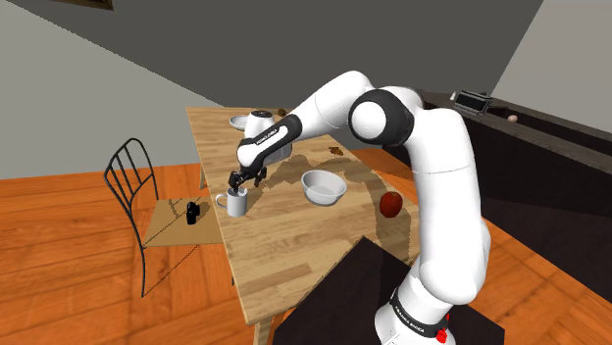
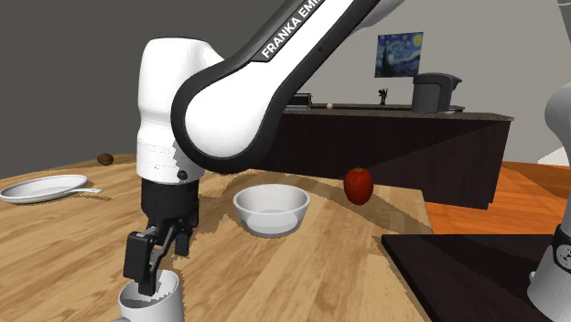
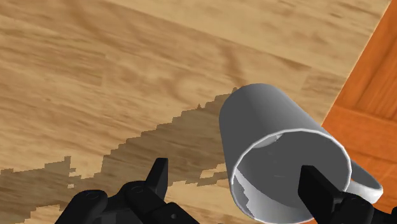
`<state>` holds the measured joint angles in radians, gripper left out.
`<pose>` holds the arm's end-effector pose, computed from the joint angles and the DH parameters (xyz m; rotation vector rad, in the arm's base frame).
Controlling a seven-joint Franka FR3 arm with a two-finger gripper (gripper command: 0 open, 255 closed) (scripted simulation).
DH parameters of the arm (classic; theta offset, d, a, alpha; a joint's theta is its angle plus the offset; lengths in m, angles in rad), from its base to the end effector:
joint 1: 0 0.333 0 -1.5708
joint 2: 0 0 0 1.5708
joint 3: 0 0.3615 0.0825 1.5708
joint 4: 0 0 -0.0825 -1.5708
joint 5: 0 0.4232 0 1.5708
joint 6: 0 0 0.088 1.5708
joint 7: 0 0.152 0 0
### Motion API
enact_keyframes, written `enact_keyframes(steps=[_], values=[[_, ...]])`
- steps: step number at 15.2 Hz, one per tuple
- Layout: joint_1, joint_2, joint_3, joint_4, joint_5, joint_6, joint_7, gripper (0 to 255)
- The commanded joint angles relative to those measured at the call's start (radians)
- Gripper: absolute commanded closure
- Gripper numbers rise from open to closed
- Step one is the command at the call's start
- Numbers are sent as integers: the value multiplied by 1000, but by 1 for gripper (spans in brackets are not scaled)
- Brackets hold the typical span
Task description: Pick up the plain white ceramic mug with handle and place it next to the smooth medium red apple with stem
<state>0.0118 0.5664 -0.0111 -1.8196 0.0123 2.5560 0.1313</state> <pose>0.7263 0.0012 0.2074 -3.1099 0.2150 -0.2649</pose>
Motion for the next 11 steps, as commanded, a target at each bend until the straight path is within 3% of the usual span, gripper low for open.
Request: enact_keyframes(steps=[1,11], values=[[1,28,0,14,0,15,1,0],[0,71,1,32,1,40,1,0]])
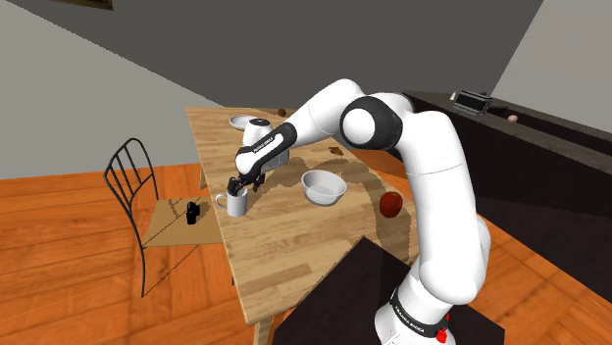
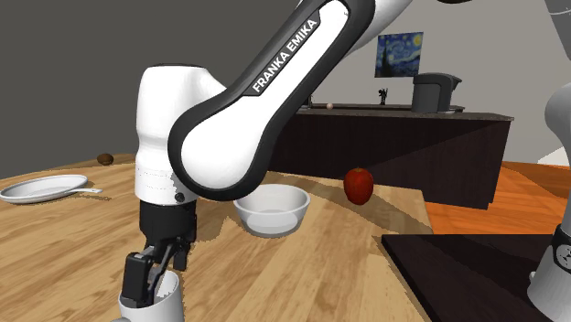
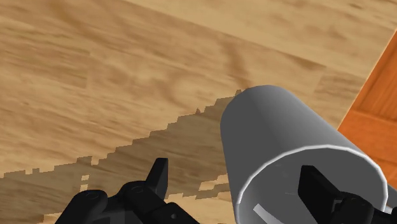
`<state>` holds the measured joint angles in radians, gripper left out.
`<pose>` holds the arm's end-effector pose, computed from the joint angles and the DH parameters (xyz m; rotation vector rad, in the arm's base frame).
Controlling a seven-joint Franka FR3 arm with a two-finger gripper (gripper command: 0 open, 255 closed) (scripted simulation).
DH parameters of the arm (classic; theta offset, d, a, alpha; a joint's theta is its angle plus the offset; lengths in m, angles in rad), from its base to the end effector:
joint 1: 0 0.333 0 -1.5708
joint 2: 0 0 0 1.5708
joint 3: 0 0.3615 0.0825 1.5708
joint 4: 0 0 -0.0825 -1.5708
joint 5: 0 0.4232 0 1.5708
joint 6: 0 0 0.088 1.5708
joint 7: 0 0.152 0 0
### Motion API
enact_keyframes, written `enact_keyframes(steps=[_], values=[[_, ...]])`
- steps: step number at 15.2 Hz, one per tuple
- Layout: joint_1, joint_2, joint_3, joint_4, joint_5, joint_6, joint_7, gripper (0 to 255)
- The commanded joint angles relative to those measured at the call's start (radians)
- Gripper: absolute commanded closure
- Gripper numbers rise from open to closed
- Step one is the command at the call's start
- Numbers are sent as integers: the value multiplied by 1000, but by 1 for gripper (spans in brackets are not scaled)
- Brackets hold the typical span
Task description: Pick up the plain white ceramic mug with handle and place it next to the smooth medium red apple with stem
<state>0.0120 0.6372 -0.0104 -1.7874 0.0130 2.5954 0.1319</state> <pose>0.7342 0.0017 0.1749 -3.1097 0.2153 -0.2662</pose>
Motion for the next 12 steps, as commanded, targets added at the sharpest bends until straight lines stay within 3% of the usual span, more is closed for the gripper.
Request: enact_keyframes(steps=[1,2,12], values=[[0,0,0,0,0,0,0,0],[0,0,0,0,0,0,0,255],[0,-10,0,-1,0,-8,0,255]])
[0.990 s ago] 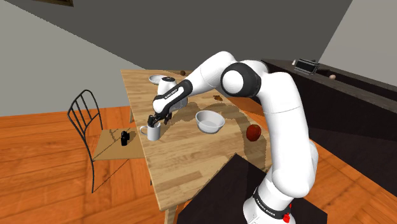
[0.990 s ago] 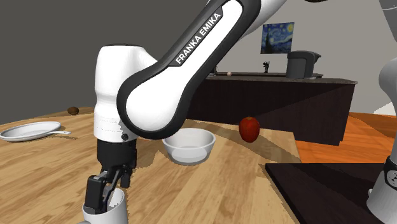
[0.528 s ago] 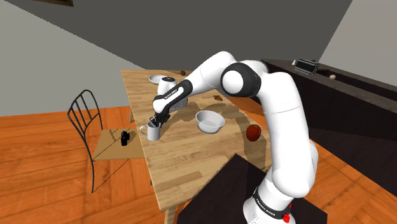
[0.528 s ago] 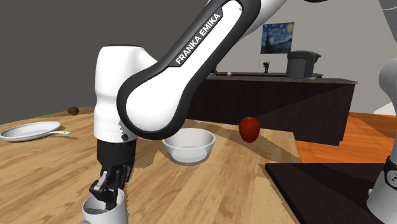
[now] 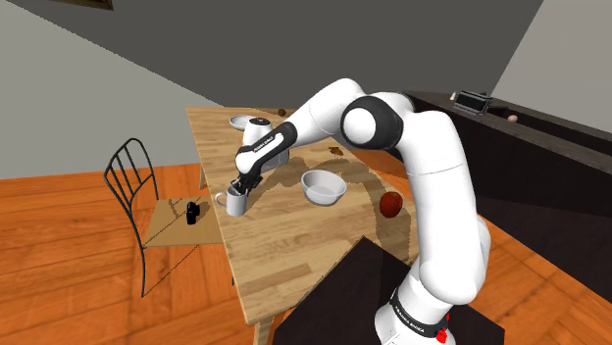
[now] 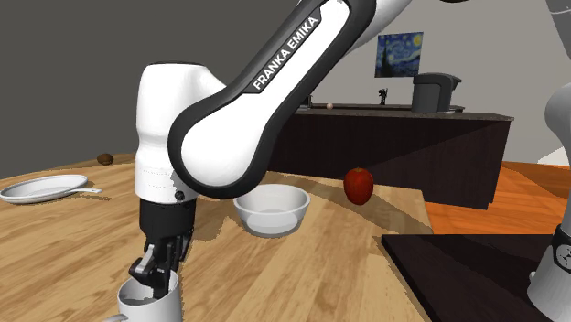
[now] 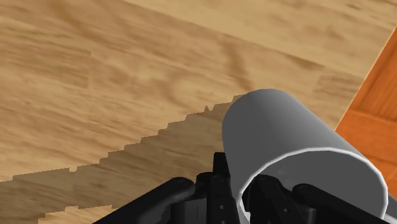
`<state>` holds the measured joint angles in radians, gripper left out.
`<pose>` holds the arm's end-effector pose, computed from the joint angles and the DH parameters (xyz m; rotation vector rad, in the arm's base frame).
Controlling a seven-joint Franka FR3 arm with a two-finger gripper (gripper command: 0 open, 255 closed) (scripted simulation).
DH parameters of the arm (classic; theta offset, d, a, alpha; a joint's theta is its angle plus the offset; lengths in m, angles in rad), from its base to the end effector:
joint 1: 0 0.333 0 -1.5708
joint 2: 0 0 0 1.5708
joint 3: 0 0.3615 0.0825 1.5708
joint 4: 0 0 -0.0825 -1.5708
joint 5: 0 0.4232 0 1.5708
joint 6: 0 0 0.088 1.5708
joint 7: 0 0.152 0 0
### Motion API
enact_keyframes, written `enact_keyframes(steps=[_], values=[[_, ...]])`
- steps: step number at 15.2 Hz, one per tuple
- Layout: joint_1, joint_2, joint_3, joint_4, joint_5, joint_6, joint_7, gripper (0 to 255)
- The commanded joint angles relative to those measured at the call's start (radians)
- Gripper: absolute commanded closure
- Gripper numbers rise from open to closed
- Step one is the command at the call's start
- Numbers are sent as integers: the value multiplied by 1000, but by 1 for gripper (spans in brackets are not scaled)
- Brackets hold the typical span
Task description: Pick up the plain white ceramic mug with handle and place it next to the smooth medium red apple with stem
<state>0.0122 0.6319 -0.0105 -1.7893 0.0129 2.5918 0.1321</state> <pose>0.7338 0.0018 0.1775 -3.1098 0.2153 -0.2659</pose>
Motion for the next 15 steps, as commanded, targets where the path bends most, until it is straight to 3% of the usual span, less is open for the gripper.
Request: enact_keyframes(steps=[1,15], values=[[0,-14,0,0,0,-14,0,255],[1,-138,-2,10,-2,-148,2,255]])
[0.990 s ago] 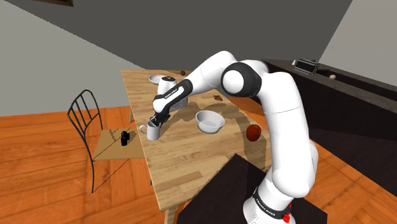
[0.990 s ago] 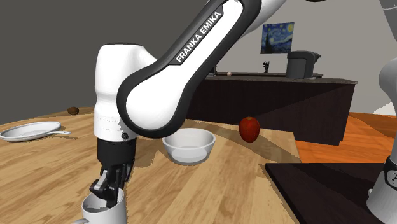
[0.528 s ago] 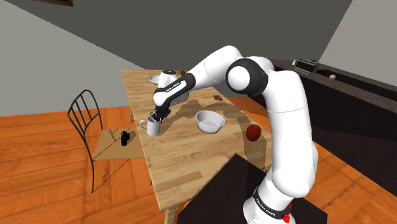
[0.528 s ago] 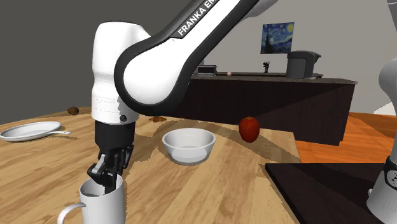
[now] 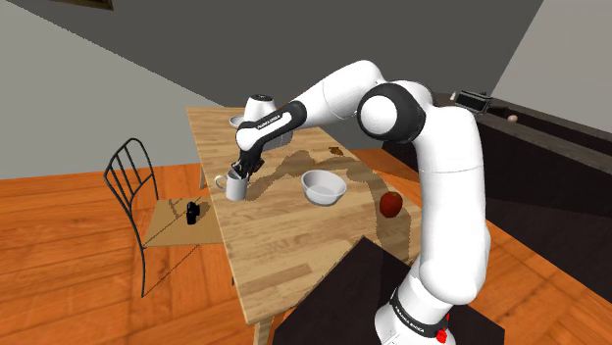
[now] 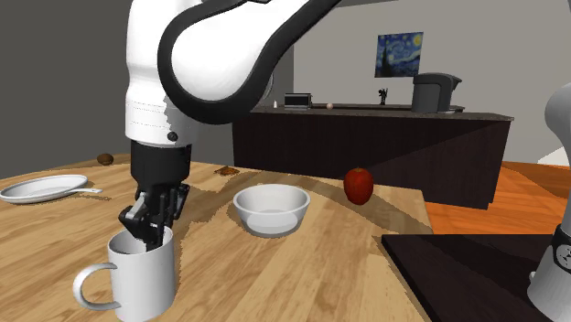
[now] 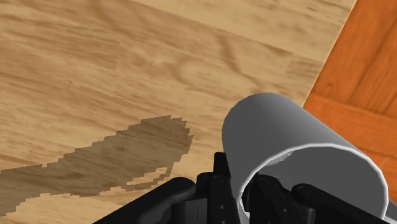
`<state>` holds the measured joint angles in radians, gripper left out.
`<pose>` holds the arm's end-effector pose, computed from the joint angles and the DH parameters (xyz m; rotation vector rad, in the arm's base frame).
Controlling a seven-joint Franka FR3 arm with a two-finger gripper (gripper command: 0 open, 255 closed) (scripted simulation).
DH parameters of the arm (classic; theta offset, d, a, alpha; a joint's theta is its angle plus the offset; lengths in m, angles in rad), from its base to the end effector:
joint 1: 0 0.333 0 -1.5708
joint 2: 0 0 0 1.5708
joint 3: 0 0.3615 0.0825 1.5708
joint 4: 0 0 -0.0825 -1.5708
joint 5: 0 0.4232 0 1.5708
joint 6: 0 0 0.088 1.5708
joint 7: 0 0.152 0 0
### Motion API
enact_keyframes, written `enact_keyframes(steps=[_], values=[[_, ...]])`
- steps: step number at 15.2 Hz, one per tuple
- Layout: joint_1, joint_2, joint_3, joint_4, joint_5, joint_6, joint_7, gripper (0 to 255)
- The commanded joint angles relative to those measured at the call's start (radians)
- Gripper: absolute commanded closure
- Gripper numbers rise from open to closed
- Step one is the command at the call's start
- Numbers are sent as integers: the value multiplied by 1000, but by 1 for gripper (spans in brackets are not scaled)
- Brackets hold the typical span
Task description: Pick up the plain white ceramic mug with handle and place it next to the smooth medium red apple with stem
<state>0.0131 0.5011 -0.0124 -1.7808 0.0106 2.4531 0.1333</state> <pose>0.7331 0.0015 0.2620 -3.1097 0.2152 -0.2668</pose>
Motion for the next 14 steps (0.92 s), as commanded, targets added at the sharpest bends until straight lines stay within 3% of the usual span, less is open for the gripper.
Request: enact_keyframes(steps=[1,14], values=[[0,-15,0,3,0,-19,1,255],[1,-103,-1,56,-2,-159,2,255]])
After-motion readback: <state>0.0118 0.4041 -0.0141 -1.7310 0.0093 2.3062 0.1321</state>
